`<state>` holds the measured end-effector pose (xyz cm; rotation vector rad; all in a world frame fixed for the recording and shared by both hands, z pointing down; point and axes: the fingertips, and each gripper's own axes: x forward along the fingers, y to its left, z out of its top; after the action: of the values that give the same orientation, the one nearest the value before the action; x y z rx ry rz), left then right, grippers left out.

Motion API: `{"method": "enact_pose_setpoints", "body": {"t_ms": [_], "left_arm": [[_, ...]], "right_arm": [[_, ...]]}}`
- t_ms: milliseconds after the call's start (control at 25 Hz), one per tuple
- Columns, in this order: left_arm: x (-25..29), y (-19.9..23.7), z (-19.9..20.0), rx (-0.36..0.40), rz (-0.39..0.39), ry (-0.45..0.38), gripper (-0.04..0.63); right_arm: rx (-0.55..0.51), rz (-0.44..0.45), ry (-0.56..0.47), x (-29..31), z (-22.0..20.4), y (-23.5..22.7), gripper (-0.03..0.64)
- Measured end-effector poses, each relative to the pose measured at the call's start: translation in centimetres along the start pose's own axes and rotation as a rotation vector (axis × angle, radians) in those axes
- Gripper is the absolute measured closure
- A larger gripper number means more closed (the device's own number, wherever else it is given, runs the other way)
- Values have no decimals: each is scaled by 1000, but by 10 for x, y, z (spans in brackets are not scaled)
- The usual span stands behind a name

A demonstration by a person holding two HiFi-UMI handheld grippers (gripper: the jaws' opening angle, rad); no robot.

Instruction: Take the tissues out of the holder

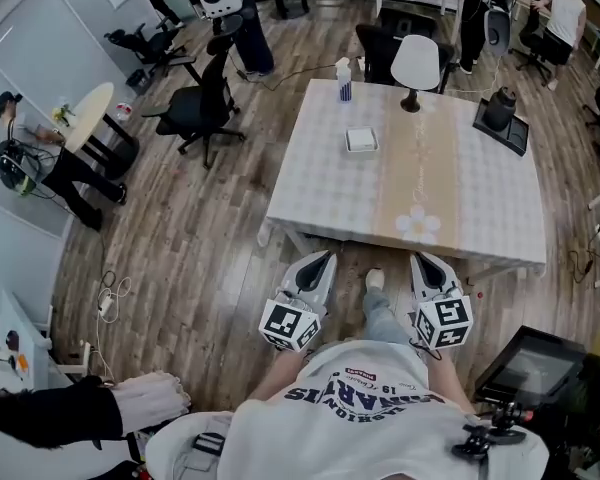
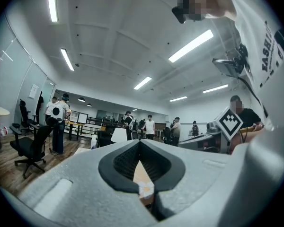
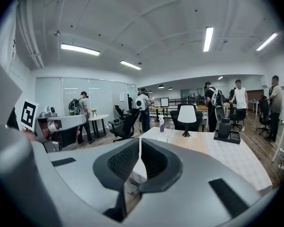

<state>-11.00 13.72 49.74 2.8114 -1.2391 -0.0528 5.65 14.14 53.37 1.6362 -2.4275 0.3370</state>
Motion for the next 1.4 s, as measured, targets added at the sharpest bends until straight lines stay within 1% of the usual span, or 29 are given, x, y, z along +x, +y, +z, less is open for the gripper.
{"method": "enact_pose_setpoints", "body": {"t_ms": [160, 240, 360, 480, 600, 680, 840, 960, 1160, 1320, 1400], "left_arm": [[18, 13, 12, -2, 4, 0, 594], [36, 21, 14, 4, 0, 4, 594], [77, 37, 18, 12, 0, -1, 594], [115, 58, 27, 6, 21, -14, 594], [148, 76, 34, -7, 42, -9, 594], [169, 86, 38, 0, 46, -3, 594], [210, 104, 48, 8, 67, -12, 594], [235, 115, 43, 2, 88, -4, 594], [248, 136, 32, -15, 120, 28, 594], [251, 154, 38, -14, 148, 17, 594], [250, 163, 43, -14, 149, 8, 594]], "right_arm": [[-2, 10, -17, 24, 23, -9, 607], [2, 12, -36, 40, 33, -20, 607], [-3, 23, -48, 76, 45, -49, 607], [-16, 35, -50, 113, 60, -77, 607], [-19, 39, -61, 144, 81, -103, 607], [-25, 44, -67, 164, 91, -119, 607], [-34, 71, -57, 205, 98, -149, 607], [-30, 91, -40, 234, 96, -170, 607], [-34, 129, 0, 270, 88, -179, 607], [-45, 140, 13, 288, 95, -175, 607], [-54, 134, 10, 293, 103, -169, 607]]}}
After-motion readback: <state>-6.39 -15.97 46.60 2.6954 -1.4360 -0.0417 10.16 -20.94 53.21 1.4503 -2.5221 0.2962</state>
